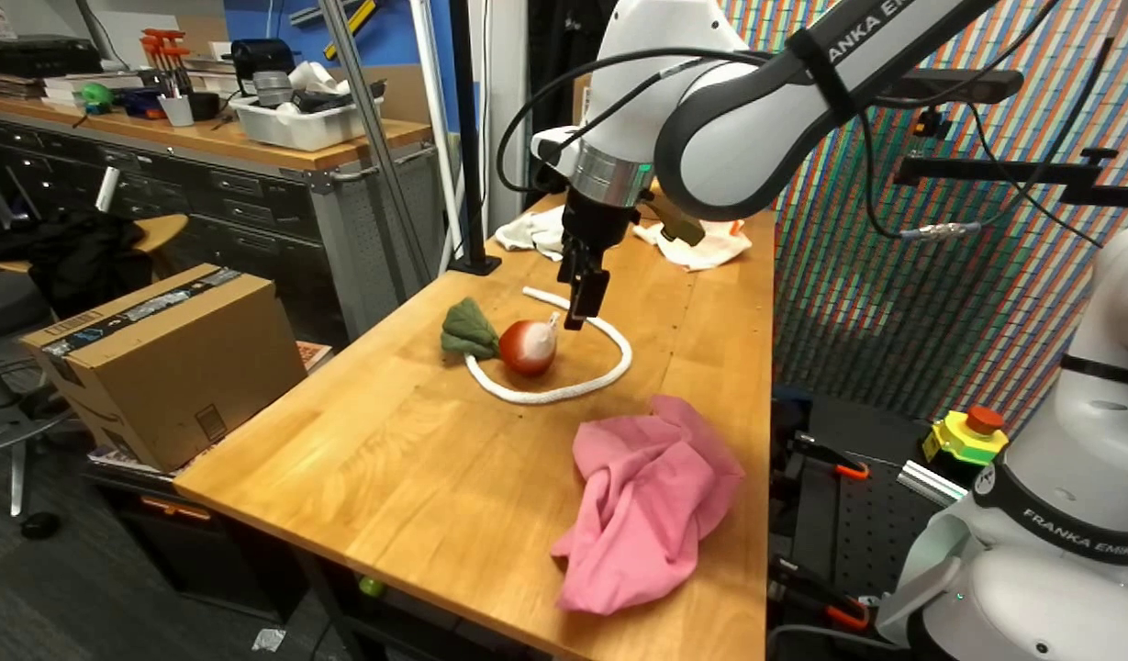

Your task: Move the peach shirt and the white towel to the right then move the pink shirt to the left and move the turnip plushie towards you

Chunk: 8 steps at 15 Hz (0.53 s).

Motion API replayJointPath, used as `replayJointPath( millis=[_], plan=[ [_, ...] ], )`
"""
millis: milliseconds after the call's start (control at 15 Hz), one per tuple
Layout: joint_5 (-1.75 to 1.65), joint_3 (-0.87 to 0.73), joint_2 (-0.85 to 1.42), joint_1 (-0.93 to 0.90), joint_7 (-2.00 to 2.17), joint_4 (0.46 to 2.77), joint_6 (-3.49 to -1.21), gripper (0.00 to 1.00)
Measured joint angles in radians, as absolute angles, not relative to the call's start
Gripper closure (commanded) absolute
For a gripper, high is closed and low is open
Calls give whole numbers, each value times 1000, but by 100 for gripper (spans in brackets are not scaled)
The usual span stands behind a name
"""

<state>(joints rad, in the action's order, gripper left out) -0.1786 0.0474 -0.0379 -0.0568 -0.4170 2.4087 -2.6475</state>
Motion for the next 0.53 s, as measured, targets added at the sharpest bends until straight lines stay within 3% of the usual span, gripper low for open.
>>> replayJointPath(
  millis=[533],
  plan=[
    [-255, 38, 193, -40, -345, 2201, -2671, 0]
  ],
)
